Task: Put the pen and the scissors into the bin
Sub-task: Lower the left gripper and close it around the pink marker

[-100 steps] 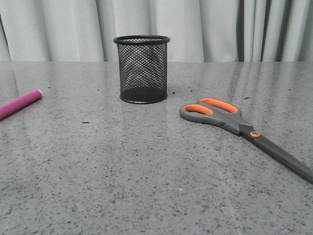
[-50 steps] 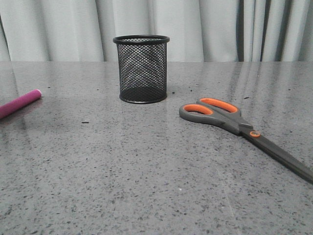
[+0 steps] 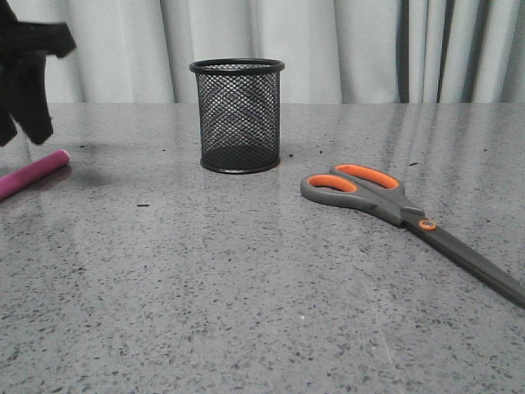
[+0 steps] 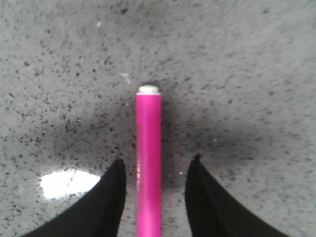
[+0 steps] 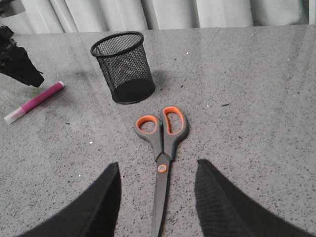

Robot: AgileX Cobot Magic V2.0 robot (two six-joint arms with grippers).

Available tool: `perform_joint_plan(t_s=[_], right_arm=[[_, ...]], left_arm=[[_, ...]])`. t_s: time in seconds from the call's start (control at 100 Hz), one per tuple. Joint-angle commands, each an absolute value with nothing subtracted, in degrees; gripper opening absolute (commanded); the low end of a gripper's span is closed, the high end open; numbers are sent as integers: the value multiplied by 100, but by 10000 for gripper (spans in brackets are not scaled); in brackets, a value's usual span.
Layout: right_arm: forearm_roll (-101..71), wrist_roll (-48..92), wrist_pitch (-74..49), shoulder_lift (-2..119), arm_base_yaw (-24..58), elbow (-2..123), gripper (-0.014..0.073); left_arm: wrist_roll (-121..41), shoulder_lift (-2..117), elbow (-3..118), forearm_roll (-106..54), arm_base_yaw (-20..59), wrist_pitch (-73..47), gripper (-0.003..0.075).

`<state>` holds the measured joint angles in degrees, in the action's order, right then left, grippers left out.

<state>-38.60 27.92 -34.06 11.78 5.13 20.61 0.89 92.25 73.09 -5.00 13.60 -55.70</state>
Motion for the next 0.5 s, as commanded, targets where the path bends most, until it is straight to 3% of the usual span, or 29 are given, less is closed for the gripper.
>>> perform_joint_plan(t_s=[0.0, 0.49], right_arm=[[-4018, 2851, -3142, 1290, 472, 2260, 312], [-4028, 2851, -3077, 1290, 472, 2260, 311]], left_arm=[[222, 9141, 7507, -376, 1407, -5449, 264], [319, 9776, 7507, -324, 1732, -5113, 222]])
